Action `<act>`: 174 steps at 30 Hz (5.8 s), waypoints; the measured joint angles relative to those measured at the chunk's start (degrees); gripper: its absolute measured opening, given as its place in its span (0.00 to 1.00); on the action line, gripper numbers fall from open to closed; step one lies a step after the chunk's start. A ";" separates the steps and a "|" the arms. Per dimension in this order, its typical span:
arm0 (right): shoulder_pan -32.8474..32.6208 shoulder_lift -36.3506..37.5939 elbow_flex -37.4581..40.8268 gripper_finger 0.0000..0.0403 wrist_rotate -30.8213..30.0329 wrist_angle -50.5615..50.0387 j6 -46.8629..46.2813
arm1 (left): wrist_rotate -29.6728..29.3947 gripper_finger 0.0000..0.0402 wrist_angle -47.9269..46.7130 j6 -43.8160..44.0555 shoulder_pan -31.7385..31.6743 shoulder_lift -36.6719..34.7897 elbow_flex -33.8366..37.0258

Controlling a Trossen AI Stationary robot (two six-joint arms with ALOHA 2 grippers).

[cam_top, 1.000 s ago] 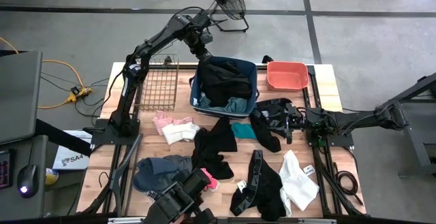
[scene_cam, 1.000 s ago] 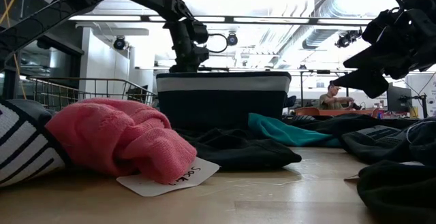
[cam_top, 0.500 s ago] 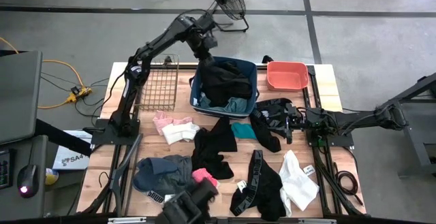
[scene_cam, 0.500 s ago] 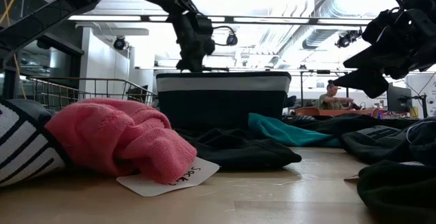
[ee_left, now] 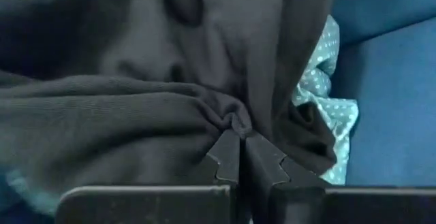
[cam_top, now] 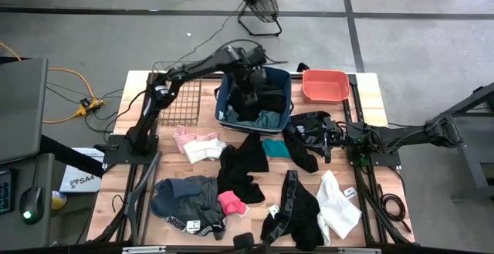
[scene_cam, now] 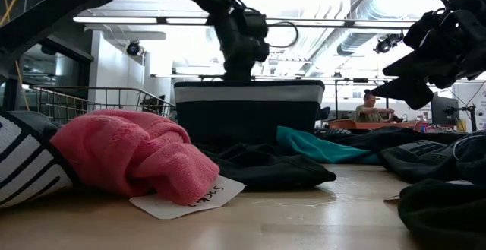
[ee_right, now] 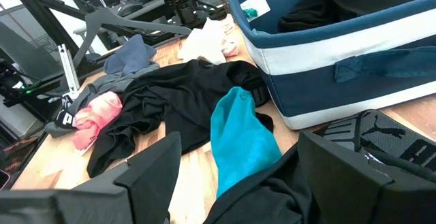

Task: Pick & Place Cloths
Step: Put black shirt into the blue laundry organizer, then put the top black underwear into the wire basket

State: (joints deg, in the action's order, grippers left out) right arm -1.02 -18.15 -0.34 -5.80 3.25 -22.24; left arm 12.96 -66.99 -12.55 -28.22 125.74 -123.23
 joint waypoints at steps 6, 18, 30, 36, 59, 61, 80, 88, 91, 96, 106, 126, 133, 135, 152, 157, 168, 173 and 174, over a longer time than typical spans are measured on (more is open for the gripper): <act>0.00 -0.01 0.02 0.71 0.00 -0.01 0.00 | -1.75 0.00 8.22 5.65 -0.40 0.04 6.54; 0.00 0.00 0.00 0.71 0.00 0.00 0.01 | 1.24 0.00 9.68 9.55 -2.65 -0.01 12.27; 0.00 -0.01 0.01 0.71 0.00 -0.01 0.00 | 2.95 0.01 7.82 8.33 -2.93 0.01 12.41; 0.00 0.00 0.02 0.71 -0.02 0.00 0.00 | 2.98 0.04 7.77 8.31 -2.92 0.04 12.41; 0.02 0.00 0.00 0.71 0.00 -0.02 0.00 | 1.90 0.52 2.00 6.69 -2.46 -0.99 5.72; 0.00 0.00 0.02 0.71 0.00 0.00 0.00 | 1.99 0.59 1.61 6.77 -2.46 -1.20 5.70; 0.02 -0.02 0.00 0.71 0.00 0.00 0.00 | -7.24 0.58 -12.31 4.95 -0.47 -1.84 -9.38; 0.02 -0.02 0.02 0.71 0.00 0.00 0.00 | -8.09 0.53 -14.65 3.36 1.91 -5.46 -7.33; 0.01 0.00 0.01 0.71 -0.02 0.00 0.00 | -8.17 0.50 -11.06 3.73 2.68 -8.24 -5.31; 0.00 0.00 0.00 0.71 0.00 0.00 0.00 | -8.18 0.47 -6.57 3.80 4.16 -13.10 1.61; 0.02 0.00 0.00 0.71 -0.02 0.04 0.00 | -7.41 0.43 16.98 6.86 6.21 -33.39 34.03; 0.02 0.00 -0.07 0.71 3.88 3.02 -8.26 | -14.85 0.42 44.49 11.71 20.97 -67.27 71.87; -0.91 -2.29 -7.44 0.71 -2.19 -7.40 -6.75 | -20.05 0.42 44.68 11.25 25.73 -71.97 74.91; -1.53 -4.12 -10.61 0.71 -5.19 -13.98 -5.07 | -23.61 0.42 44.56 10.90 26.57 -74.18 76.72; -2.22 -23.96 -20.26 0.71 -11.71 -31.77 -4.80 | -24.15 0.42 51.87 13.30 26.76 -87.35 89.24; -0.44 -31.56 -20.28 0.71 -15.38 -31.26 -4.52 | -23.77 0.42 52.34 13.24 26.76 -87.33 89.32; 4.37 -42.51 -20.33 0.69 -18.53 -30.27 -10.62 | -23.73 0.42 51.83 13.07 26.76 -87.33 89.32; 5.79 -44.29 -20.35 0.57 -17.70 -29.81 -13.92 | -23.71 0.42 51.84 13.09 26.76 -87.30 89.32; 6.09 -44.45 -20.35 0.53 -17.29 -29.83 -14.58 | -23.72 0.42 51.84 13.09 26.76 -87.30 89.32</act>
State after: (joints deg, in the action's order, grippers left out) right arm 5.07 -62.60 -20.69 -23.09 -26.59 -36.82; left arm -10.76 -15.16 0.54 -1.45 38.44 -33.91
